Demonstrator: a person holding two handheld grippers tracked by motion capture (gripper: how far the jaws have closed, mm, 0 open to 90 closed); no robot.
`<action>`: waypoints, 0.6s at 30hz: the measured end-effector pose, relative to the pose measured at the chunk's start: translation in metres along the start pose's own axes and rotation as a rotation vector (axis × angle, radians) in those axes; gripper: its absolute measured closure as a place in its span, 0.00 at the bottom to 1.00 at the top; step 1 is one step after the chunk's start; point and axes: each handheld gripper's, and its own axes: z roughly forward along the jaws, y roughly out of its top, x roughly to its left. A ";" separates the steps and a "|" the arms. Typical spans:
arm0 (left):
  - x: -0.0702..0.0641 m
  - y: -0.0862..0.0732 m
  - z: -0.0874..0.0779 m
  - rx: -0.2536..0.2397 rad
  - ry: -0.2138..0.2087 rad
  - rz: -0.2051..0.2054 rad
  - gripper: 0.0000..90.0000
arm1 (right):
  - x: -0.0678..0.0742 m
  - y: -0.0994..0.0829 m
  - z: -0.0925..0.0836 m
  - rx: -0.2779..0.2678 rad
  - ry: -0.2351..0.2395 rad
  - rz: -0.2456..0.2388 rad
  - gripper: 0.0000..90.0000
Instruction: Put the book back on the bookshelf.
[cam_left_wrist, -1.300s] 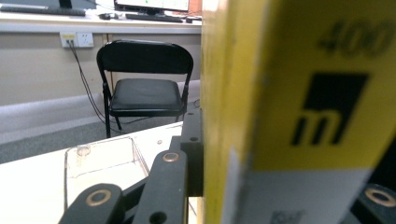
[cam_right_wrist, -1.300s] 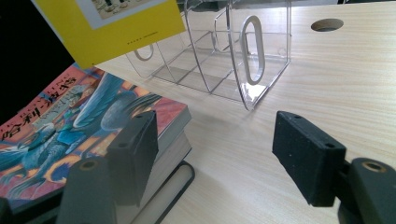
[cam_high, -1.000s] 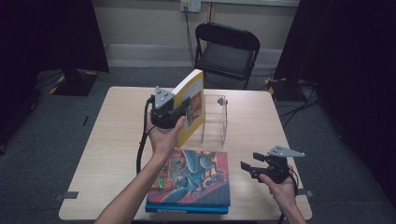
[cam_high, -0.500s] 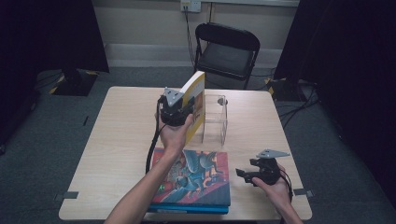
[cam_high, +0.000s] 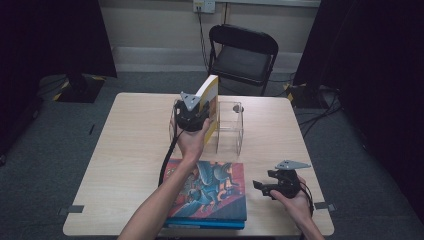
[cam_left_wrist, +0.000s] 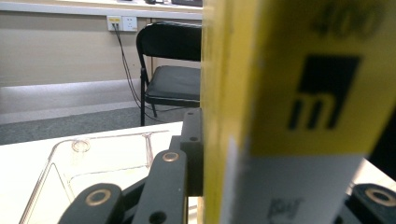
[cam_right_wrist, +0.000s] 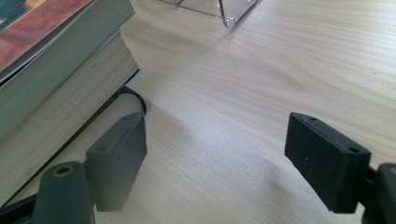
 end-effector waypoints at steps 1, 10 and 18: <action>0.000 -0.002 0.001 -0.002 0.000 0.005 0.84 | 0.000 0.000 0.000 -0.001 0.000 0.001 0.23; 0.005 -0.019 0.008 0.041 0.001 0.024 0.84 | -0.001 -0.001 -0.001 -0.003 0.000 0.004 0.24; 0.013 -0.029 0.008 0.054 0.010 0.013 0.84 | 0.000 -0.001 0.001 0.006 0.002 0.003 0.24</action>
